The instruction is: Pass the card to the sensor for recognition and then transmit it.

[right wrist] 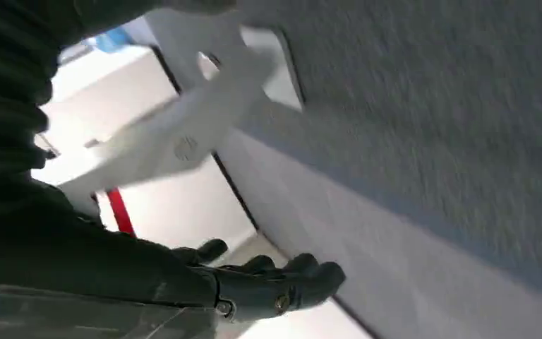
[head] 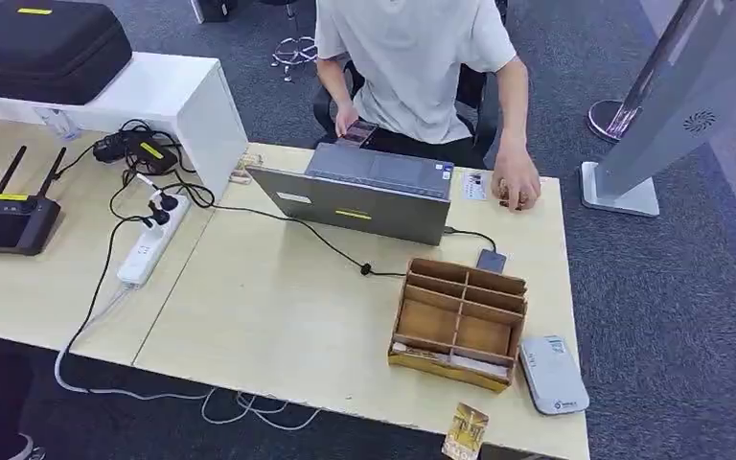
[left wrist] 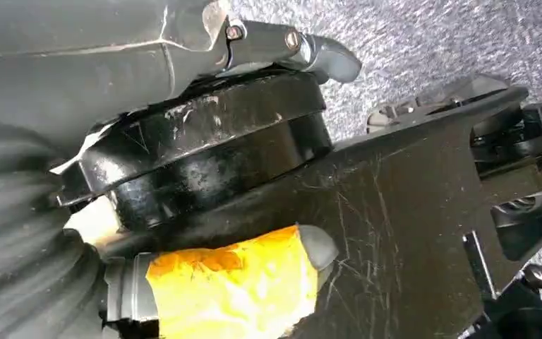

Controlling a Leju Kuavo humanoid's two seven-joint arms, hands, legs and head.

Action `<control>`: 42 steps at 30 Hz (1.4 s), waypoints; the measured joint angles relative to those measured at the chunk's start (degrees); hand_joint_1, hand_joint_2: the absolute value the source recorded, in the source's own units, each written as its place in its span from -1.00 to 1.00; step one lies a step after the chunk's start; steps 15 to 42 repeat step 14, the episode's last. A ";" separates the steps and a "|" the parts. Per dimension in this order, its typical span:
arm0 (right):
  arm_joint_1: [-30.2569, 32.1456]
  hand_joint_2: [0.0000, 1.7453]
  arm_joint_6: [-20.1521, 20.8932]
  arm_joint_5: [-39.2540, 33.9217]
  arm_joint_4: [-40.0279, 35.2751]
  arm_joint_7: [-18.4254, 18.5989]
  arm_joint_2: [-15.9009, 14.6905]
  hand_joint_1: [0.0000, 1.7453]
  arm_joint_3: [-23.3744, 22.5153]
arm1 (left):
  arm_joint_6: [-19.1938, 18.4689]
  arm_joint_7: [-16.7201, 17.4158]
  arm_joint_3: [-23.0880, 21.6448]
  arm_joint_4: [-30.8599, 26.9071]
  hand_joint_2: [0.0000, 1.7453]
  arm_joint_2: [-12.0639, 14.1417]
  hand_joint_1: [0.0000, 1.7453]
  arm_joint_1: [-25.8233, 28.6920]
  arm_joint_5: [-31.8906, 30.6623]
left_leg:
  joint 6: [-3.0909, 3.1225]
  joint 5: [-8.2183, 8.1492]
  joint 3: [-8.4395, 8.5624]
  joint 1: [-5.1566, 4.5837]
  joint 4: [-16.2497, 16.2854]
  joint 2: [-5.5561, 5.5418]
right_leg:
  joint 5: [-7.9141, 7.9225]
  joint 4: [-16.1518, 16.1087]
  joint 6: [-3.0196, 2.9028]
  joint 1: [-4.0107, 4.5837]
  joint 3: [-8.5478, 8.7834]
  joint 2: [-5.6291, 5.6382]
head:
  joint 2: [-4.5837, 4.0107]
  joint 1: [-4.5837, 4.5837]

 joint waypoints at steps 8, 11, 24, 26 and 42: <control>0.27 -1.00 5.77 0.33 2.81 1.40 4.69 -1.00 -2.15 | 0.50 0.66 0.00 0.20 1.00 -0.22 -1.00 -0.25 -0.09 | -0.03 0.03 0.12 -0.01 0.00 0.03 | 0.00 0.05 -0.01 -0.02 0.08 0.05 | 0.00 -0.09; 0.28 1.00 7.98 0.28 3.61 4.24 8.13 -1.00 -2.19 | 0.85 1.66 0.00 0.26 1.00 -0.48 -1.00 -0.44 -0.39 | -0.03 0.03 0.13 -0.01 0.00 0.03 | 0.01 0.05 -0.02 -0.02 0.09 0.05 | 0.00 -0.09; 0.35 1.00 10.75 -0.20 4.29 4.46 11.13 -1.00 -2.65 | 0.40 2.17 0.06 0.26 1.00 -0.50 -1.00 -0.50 -0.52 | -0.03 0.03 0.15 -0.01 -0.01 0.03 | 0.00 0.06 -0.03 -0.02 0.09 0.05 | 0.00 -0.06; 0.35 1.00 10.75 -0.20 4.29 4.46 11.13 -1.00 -2.65 | 0.40 2.17 0.06 0.26 1.00 -0.50 -1.00 -0.50 -0.52 | -0.03 0.03 0.15 -0.01 -0.01 0.03 | 0.00 0.06 -0.03 -0.02 0.09 0.05 | 0.00 -0.06; 0.35 1.00 10.75 -0.20 4.29 4.46 11.13 -1.00 -2.65 | 0.40 2.17 0.06 0.26 1.00 -0.50 -1.00 -0.50 -0.52 | -0.03 0.03 0.15 -0.01 -0.01 0.03 | 0.00 0.06 -0.03 -0.02 0.09 0.05 | 0.00 -0.06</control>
